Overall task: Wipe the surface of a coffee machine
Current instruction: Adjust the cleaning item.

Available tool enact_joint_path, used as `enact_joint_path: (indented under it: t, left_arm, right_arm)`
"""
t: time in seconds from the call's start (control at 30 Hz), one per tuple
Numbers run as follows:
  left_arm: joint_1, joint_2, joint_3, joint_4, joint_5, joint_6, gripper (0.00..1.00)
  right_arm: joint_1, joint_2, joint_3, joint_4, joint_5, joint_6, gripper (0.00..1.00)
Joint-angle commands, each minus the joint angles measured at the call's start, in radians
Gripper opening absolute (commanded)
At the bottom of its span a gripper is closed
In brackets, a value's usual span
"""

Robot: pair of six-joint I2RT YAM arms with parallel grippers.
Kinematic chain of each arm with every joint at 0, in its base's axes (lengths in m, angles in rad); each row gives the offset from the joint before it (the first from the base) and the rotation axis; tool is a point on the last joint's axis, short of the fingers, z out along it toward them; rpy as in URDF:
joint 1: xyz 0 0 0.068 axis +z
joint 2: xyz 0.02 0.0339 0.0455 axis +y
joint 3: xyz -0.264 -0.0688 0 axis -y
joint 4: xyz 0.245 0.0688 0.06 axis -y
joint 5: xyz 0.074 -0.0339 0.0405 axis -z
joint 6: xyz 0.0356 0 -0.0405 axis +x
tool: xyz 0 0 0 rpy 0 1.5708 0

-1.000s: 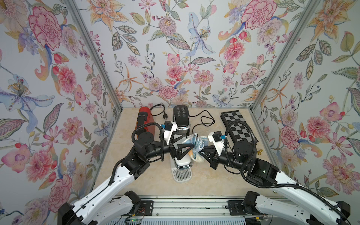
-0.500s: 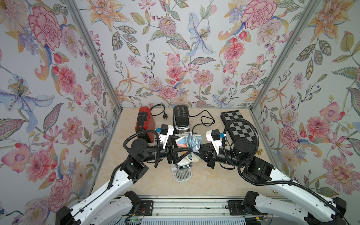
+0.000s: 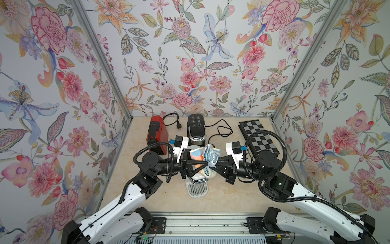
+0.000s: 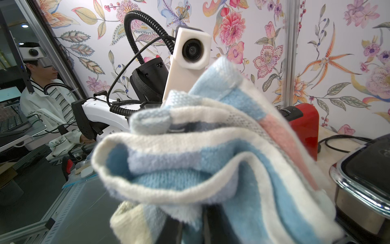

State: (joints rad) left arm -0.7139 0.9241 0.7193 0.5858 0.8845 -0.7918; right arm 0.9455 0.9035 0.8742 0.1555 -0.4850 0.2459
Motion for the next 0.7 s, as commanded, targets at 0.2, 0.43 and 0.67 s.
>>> enact_joint_path:
  t: [0.2, 0.43, 0.67]
  left_arm:
    - [-0.021, 0.004, -0.026, 0.084, 0.035, -0.042, 0.00]
    - [0.016, -0.057, -0.005, -0.128, -0.080, 0.067, 0.00]
    - [0.251, -0.223, 0.021, -0.385, -0.149, 0.098, 0.00]
  right_arm:
    - [0.005, 0.029, -0.006, 0.090, -0.053, -0.028, 0.00]
    - [-0.022, 0.035, 0.006, 0.068, -0.008, -0.023, 0.47]
    - [-0.051, 0.065, 0.072, -0.102, 0.110, -0.067, 0.84]
